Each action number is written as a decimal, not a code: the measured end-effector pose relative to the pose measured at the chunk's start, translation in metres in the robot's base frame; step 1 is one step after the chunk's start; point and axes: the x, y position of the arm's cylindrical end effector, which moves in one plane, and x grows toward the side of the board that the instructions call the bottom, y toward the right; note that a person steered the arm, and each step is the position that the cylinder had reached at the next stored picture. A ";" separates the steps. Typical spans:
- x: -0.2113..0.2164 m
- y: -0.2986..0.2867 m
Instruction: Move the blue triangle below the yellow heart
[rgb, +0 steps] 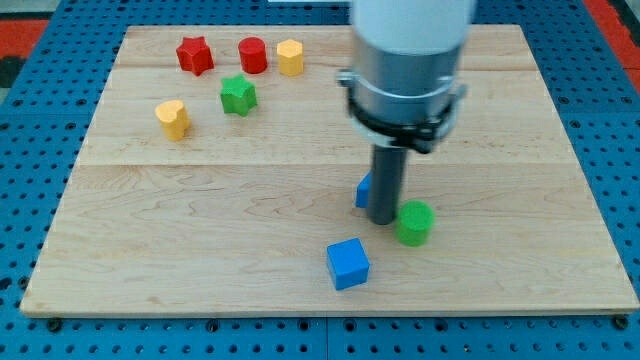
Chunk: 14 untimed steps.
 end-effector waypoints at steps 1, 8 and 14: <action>-0.016 0.023; -0.033 -0.100; -0.063 -0.073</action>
